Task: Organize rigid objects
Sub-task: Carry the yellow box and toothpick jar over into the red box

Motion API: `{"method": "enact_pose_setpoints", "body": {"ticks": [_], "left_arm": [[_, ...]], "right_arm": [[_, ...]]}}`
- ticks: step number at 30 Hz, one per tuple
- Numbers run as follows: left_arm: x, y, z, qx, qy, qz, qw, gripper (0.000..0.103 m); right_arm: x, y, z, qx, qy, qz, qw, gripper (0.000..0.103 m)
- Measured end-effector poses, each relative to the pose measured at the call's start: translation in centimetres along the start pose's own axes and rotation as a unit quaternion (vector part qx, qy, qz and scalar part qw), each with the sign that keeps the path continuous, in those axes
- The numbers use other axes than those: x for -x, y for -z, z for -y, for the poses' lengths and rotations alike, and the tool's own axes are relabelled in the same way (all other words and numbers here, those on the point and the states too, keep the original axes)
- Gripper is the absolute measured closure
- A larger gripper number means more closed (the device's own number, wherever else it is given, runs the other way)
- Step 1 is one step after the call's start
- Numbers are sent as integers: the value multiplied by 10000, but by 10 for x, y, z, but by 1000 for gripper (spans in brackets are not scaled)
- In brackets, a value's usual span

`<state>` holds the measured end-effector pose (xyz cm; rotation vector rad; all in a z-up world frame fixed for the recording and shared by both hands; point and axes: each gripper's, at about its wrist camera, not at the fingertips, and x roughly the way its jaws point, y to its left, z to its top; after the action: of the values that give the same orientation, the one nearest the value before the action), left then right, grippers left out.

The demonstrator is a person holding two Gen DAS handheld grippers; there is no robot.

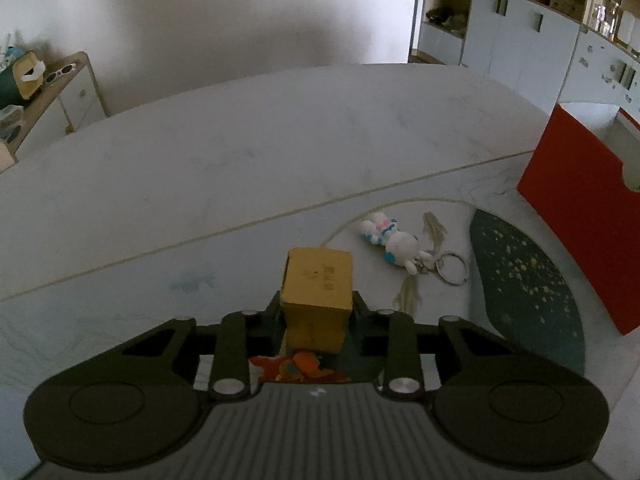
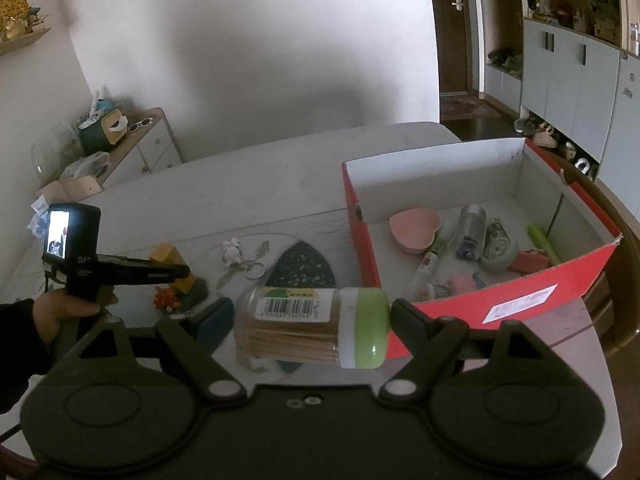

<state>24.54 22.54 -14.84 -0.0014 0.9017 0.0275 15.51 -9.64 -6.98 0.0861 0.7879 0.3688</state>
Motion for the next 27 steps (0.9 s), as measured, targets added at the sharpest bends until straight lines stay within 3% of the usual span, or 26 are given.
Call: {"method": "enact_pose_setpoints", "body": {"ticks": [14,27], "left_arm": [[21,-12,17,79,-34,71,9999,74],[77,-47,87,32,210,204,9996,74]], "right_arm": [[-3,-15,28,86,-210,95,9997,18],[-8,-35,87,184,-476,155,9986,18]]}}
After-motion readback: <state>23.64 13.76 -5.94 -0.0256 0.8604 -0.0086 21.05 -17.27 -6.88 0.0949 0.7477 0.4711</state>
